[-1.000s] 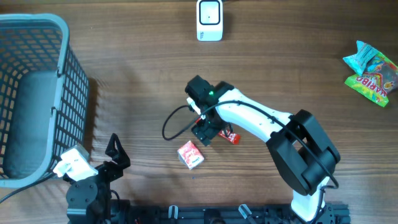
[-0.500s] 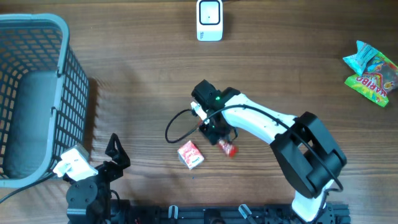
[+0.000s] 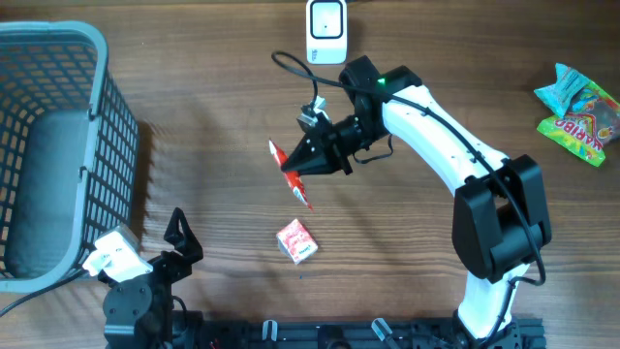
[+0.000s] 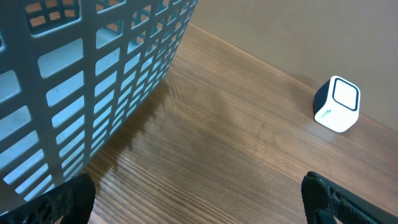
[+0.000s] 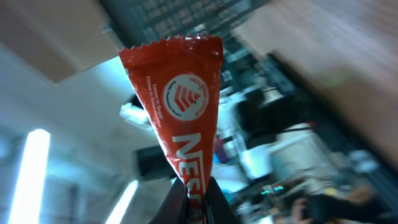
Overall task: Scan the item barcode
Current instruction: 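Hold the Nescafé stick in front of the scanner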
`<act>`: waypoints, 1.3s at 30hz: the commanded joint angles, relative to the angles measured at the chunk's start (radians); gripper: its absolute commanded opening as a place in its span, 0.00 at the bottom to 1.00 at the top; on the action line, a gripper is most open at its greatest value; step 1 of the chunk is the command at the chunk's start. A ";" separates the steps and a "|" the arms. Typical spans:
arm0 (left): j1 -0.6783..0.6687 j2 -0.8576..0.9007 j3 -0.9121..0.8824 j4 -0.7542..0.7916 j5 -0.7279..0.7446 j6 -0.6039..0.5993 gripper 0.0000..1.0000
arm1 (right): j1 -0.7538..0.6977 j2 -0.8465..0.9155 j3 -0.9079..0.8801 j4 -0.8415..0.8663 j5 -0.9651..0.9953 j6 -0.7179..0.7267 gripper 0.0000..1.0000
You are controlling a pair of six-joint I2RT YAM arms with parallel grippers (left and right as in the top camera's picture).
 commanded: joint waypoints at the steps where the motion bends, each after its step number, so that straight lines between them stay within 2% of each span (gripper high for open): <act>1: -0.003 -0.006 -0.004 0.003 -0.010 0.011 1.00 | 0.003 -0.003 0.004 0.041 -0.182 0.079 0.04; 3: -0.003 -0.006 -0.004 0.003 -0.010 0.011 1.00 | 0.003 -0.003 0.004 0.086 -0.174 0.077 0.04; 4: -0.003 -0.006 -0.004 0.003 -0.010 0.011 1.00 | 0.003 -0.003 0.004 0.164 -0.114 0.063 0.04; 5: -0.003 -0.006 -0.004 0.003 -0.010 0.011 1.00 | 0.003 -0.003 0.004 0.246 -0.021 0.029 0.04; 7: -0.003 -0.006 -0.004 0.003 -0.010 0.011 1.00 | 0.001 -0.003 0.007 0.455 0.283 0.071 0.05; 9: -0.003 -0.006 -0.004 0.003 -0.010 0.011 1.00 | -0.006 -0.004 0.028 0.637 0.421 0.083 0.05; 11: -0.003 -0.006 -0.004 0.003 -0.010 0.011 1.00 | -0.013 -0.004 0.063 0.772 0.609 0.087 0.05; 12: -0.003 -0.006 -0.004 0.003 -0.010 0.011 1.00 | -0.013 -0.004 0.088 0.812 0.782 0.082 0.05; 16: -0.003 -0.006 -0.004 0.003 -0.010 0.011 1.00 | -0.016 -0.001 0.126 0.951 1.271 -0.133 0.04; 18: -0.003 -0.006 -0.004 0.003 -0.010 0.011 1.00 | -0.027 0.007 0.126 1.028 1.364 -0.224 0.05; 22: -0.003 -0.006 -0.004 0.003 -0.010 0.011 1.00 | -0.062 0.101 0.209 1.113 1.422 -0.357 0.04; 29: -0.003 -0.006 -0.004 0.003 -0.010 0.011 1.00 | -0.077 0.476 0.687 0.974 1.513 -0.544 0.04; 39: -0.003 -0.006 -0.004 0.003 -0.010 0.011 1.00 | -0.076 0.597 0.718 1.063 1.531 -0.510 0.05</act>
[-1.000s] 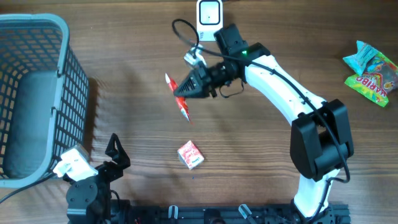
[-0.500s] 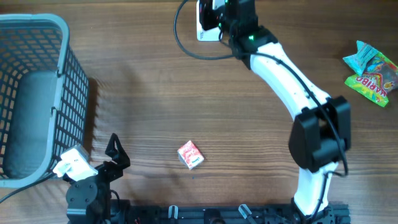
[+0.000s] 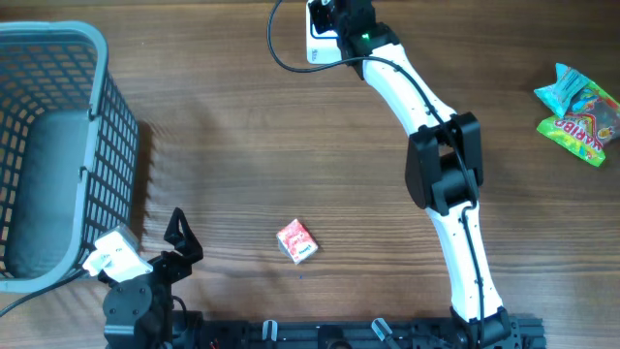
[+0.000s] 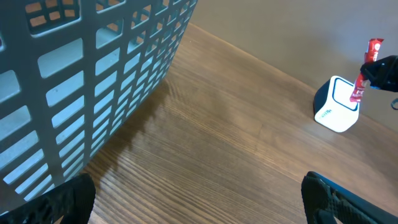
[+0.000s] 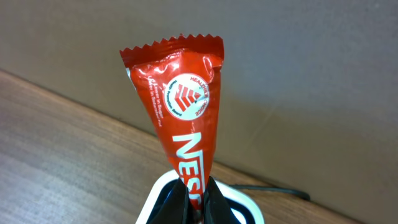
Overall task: Scan the item barcode
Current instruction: 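Hold the Nescafé stick in front of the scanner, then move the stick to the right edge and release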
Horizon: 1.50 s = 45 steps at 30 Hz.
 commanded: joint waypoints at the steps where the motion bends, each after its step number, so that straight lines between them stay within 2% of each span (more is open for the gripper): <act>1: -0.003 -0.006 -0.004 0.002 -0.010 0.011 1.00 | 0.004 0.045 0.030 0.053 0.031 0.021 0.04; 8: -0.003 -0.006 -0.004 0.002 -0.010 0.011 1.00 | 0.003 0.055 0.034 0.003 0.024 0.058 0.04; 12: -0.003 -0.006 -0.004 0.002 -0.010 0.011 1.00 | -0.017 -0.041 0.152 -0.253 0.060 0.167 0.04; 14: -0.003 -0.006 -0.004 0.002 -0.010 0.011 1.00 | -0.064 -0.188 0.180 -0.505 0.166 0.313 0.04; 16: -0.003 -0.006 -0.004 0.002 -0.010 0.011 1.00 | -0.114 -0.273 0.180 -0.686 0.244 0.415 0.04; 19: -0.003 -0.006 -0.004 0.002 -0.010 0.011 1.00 | -0.254 -0.335 0.180 -0.993 0.307 0.608 0.04; 22: -0.003 -0.006 -0.004 0.002 -0.010 0.011 1.00 | -0.402 -0.324 0.153 -1.162 0.308 0.629 0.04; 27: -0.003 -0.006 -0.004 0.002 -0.010 0.011 1.00 | -0.637 -0.323 -0.095 -1.205 0.306 0.658 0.04; 31: -0.003 -0.006 -0.004 0.002 -0.010 0.011 1.00 | -0.723 -0.323 -0.230 -1.267 0.308 0.790 0.04; 34: -0.003 -0.006 -0.004 0.002 -0.010 0.011 1.00 | -0.742 -0.323 -0.252 -1.307 0.313 0.795 0.04; 35: -0.003 -0.006 -0.004 0.002 -0.010 0.011 1.00 | -0.750 -0.323 -0.252 -1.333 0.325 0.837 0.04; 36: -0.003 -0.006 -0.004 0.002 -0.010 0.011 1.00 | -0.761 -0.323 -0.253 -1.363 0.378 0.939 0.04; 40: -0.003 -0.006 -0.004 0.002 -0.010 0.011 1.00 | -0.809 -0.323 -0.278 -1.373 0.470 1.168 0.04; 42: -0.003 -0.006 -0.004 0.002 -0.010 0.011 1.00 | -0.848 -0.322 -0.278 -1.325 0.485 1.175 0.04; 45: -0.003 -0.006 -0.004 0.002 -0.010 0.011 1.00 | -0.880 -0.322 -0.282 -1.225 0.488 1.094 0.04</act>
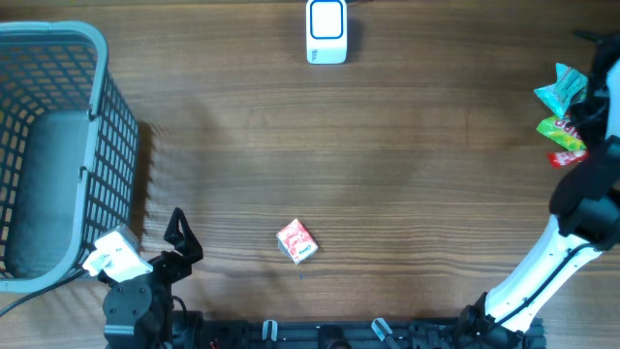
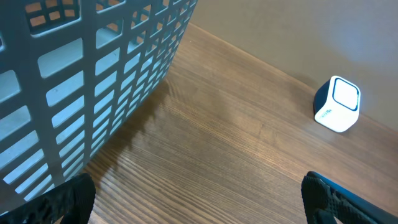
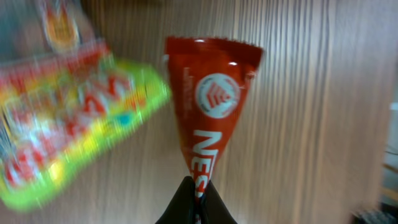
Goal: Scan the item barcode
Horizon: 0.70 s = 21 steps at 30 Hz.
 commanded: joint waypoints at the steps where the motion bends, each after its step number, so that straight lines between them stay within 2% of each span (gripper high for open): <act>1: -0.003 -0.006 -0.004 0.002 -0.010 0.011 1.00 | -0.020 0.009 -0.013 0.090 0.045 -0.039 0.04; 3: -0.003 -0.006 -0.004 0.002 -0.010 0.011 1.00 | -0.019 0.009 -0.033 0.167 0.039 -0.106 0.04; 4: -0.003 -0.006 -0.004 0.002 -0.010 0.011 1.00 | -0.019 0.009 -0.042 0.180 0.034 -0.113 0.16; 5: -0.003 -0.006 -0.004 0.002 -0.010 0.011 1.00 | -0.019 0.009 -0.047 0.182 0.034 -0.113 0.67; 6: -0.003 -0.006 -0.004 0.002 -0.010 0.011 1.00 | -0.019 0.008 -0.047 0.185 0.014 -0.143 1.00; 8: -0.003 -0.006 -0.004 0.002 -0.010 0.011 1.00 | -0.018 -0.001 -0.032 0.185 -0.050 -0.200 0.99; 11: -0.003 -0.006 -0.004 0.002 -0.010 0.011 1.00 | 0.005 -0.064 -0.013 0.179 -0.283 -0.310 1.00; 13: -0.003 -0.006 -0.004 0.002 -0.010 0.011 1.00 | 0.042 -0.115 -0.013 0.171 -0.528 -0.440 1.00; 14: -0.003 -0.006 -0.004 0.002 -0.010 0.011 1.00 | 0.105 -0.145 -0.013 0.127 -0.764 -0.557 1.00; 16: -0.003 -0.006 -0.004 0.002 -0.010 0.011 1.00 | 0.199 -0.153 -0.014 0.066 -0.924 -0.662 0.99; 18: -0.003 -0.006 -0.004 0.002 -0.010 0.011 1.00 | 0.366 -0.152 -0.029 -0.011 -1.019 -0.684 1.00; 21: -0.003 -0.006 -0.004 0.002 -0.010 0.011 1.00 | 0.558 -0.152 -0.053 -0.059 -1.041 -0.572 1.00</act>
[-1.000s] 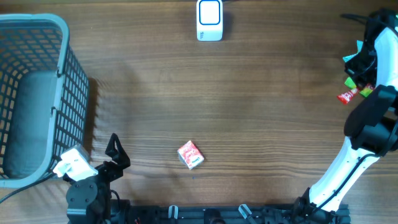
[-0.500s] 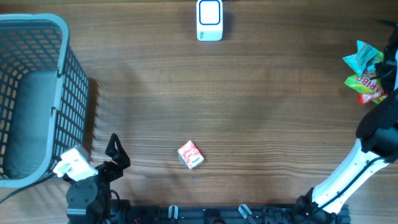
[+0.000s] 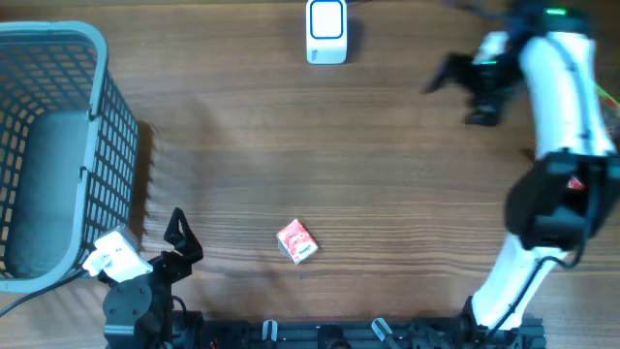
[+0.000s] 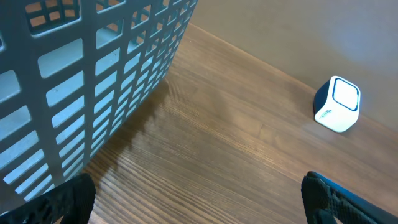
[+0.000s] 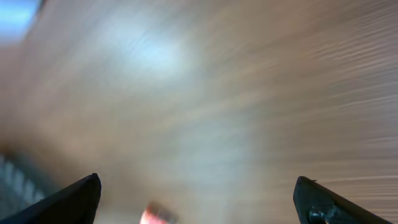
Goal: Scan the item barcode
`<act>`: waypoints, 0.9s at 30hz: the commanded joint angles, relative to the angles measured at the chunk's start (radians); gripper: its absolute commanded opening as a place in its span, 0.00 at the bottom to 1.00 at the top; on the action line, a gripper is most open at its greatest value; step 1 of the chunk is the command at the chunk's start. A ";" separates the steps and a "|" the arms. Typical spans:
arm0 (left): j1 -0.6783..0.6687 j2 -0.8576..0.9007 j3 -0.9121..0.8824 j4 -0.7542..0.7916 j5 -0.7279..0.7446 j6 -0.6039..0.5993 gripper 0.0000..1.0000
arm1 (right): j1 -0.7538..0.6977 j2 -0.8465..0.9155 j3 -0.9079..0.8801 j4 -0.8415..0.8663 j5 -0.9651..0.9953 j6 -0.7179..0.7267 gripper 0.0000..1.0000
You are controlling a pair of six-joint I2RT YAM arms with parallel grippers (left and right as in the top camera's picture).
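Observation:
The white barcode scanner (image 3: 326, 31) stands at the table's back edge, and shows in the left wrist view as the scanner (image 4: 336, 104). A small red and white box (image 3: 297, 240) lies front of centre; it is a red blur (image 5: 155, 216) in the right wrist view. My right gripper (image 3: 463, 94) hangs open and empty over the back right of the table, its image blurred, and the right gripper (image 5: 202, 202) shows nothing between its fingers. My left gripper (image 3: 182, 240) rests open at the front left, with only wood between the tips of the left gripper (image 4: 202, 199). The red wrapper is out of view.
A grey-blue wire basket (image 3: 53, 145) fills the left side, and its wall (image 4: 81, 81) is close to my left wrist. The white right arm (image 3: 562, 87) covers the right edge of the table.
My right gripper was shut on the red wrapper beside the candy bags at the right edge. Now it is open and empty, further left over the back right. The left arm has not moved.
My right gripper held the red wrapper above the table's middle. Then it held the wrapper in front of the scanner at the back. Then it held the wrapper at the right edge by the candy bags. Now it is open without the wrapper.

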 commanded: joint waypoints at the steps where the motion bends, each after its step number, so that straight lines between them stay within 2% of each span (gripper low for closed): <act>1: -0.003 -0.006 -0.004 0.002 -0.010 0.011 1.00 | 0.254 -0.013 -0.039 -0.021 -0.128 0.124 1.00; 3: -0.003 -0.006 -0.004 0.002 -0.010 0.011 1.00 | 0.399 -0.011 -0.058 0.010 -0.118 0.162 0.99; 5: -0.003 -0.006 -0.004 0.002 -0.010 0.011 1.00 | 0.528 -0.011 -0.076 0.049 -0.052 0.286 0.91; 7: -0.003 -0.006 -0.004 0.002 -0.010 0.011 1.00 | 0.657 -0.011 -0.108 0.084 0.043 0.526 0.91; 8: -0.003 -0.006 -0.004 0.002 -0.010 0.011 1.00 | 0.711 -0.011 -0.127 0.108 0.057 0.600 1.00; 11: -0.003 -0.006 -0.004 0.002 -0.010 0.011 1.00 | 0.826 -0.011 -0.215 0.220 0.116 0.781 0.98; 12: -0.003 -0.006 -0.004 0.002 -0.010 0.011 1.00 | 0.842 -0.011 -0.246 0.246 0.139 0.831 0.81; 13: -0.003 -0.006 -0.004 0.002 -0.010 0.011 1.00 | 0.856 -0.011 -0.274 0.263 0.158 0.878 0.70; 15: -0.003 -0.006 -0.004 0.002 -0.010 0.011 1.00 | 0.873 -0.010 -0.326 0.282 0.157 0.938 0.67; 20: -0.003 -0.006 -0.004 0.002 -0.010 0.011 1.00 | 0.880 -0.010 -0.417 0.319 0.101 0.969 0.68; 23: -0.003 -0.006 -0.004 0.002 -0.010 0.011 1.00 | 0.883 -0.009 -0.460 0.410 0.008 0.971 0.61; 27: -0.003 -0.006 -0.004 0.002 -0.010 0.011 1.00 | 0.886 -0.009 -0.460 0.460 -0.038 0.978 0.60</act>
